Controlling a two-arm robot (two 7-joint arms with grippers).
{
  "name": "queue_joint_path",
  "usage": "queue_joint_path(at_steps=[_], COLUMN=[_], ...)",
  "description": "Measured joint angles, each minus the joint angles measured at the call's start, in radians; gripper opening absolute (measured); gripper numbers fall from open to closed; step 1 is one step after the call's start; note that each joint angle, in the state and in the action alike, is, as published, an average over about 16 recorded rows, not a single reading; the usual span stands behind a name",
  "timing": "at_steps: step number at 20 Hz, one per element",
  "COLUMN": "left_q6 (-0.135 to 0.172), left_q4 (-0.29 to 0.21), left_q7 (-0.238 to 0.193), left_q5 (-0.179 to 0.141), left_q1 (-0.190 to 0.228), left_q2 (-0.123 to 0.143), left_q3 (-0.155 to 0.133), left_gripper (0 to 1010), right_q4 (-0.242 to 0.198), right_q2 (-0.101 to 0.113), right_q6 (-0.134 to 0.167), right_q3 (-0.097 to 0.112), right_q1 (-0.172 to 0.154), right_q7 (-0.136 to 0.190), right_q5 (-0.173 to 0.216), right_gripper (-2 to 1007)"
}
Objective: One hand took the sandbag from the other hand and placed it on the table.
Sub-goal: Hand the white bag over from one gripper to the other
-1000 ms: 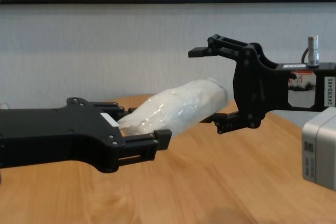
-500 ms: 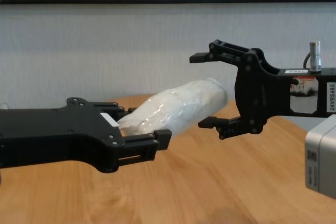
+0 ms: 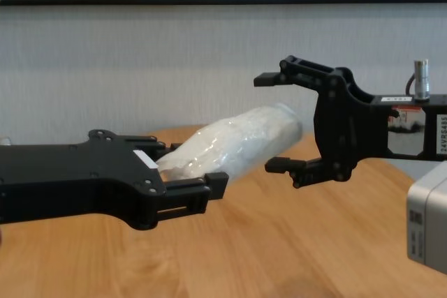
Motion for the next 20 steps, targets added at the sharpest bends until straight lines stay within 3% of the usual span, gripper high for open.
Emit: queue_joint_path(at_steps=[20], left_q6=[0.0], left_q4=[0.0], left_q7=[0.0], left_q5=[0.0], left_q1=[0.0], left_q2=[0.0], left_q3=[0.0], left_gripper=[558], right_q4=[0.001], right_q2=[0.001], right_q6=[-0.001], right_q3=[0.001], right_q1=[-0.003], right_q7=[-0.001], right_q5=[0.004], right_gripper=[1001])
